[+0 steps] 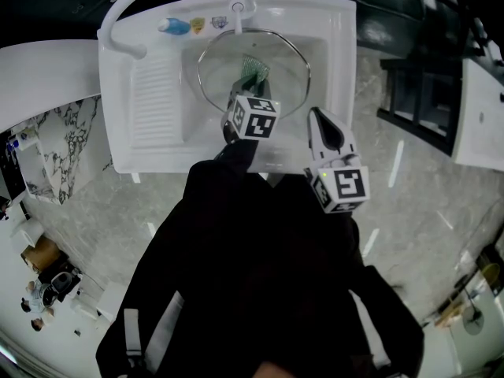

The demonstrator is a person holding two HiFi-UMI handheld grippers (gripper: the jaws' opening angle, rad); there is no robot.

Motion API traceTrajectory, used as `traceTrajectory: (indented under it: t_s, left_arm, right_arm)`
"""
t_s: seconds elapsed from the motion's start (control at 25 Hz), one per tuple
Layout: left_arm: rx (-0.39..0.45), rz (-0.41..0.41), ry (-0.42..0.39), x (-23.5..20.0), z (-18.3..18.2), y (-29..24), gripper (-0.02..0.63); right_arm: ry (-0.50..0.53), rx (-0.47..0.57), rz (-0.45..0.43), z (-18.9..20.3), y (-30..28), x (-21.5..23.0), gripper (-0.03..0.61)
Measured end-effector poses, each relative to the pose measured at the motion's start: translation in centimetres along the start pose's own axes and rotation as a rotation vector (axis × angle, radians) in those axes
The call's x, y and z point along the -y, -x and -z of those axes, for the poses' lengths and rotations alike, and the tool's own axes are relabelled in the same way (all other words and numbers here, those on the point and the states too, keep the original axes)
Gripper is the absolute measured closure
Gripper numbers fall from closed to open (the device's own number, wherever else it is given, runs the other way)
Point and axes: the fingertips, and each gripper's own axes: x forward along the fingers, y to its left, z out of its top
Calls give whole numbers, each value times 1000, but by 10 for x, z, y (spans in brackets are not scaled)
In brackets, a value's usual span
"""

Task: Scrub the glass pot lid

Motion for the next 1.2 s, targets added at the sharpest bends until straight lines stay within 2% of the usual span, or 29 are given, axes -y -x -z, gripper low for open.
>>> traceTrajectory:
  t_s: [1.2]
  left_arm:
    - [2, 63, -49, 33, -10, -5, 550]
  right_arm:
    - [-29, 5, 41, 7, 15, 13, 577]
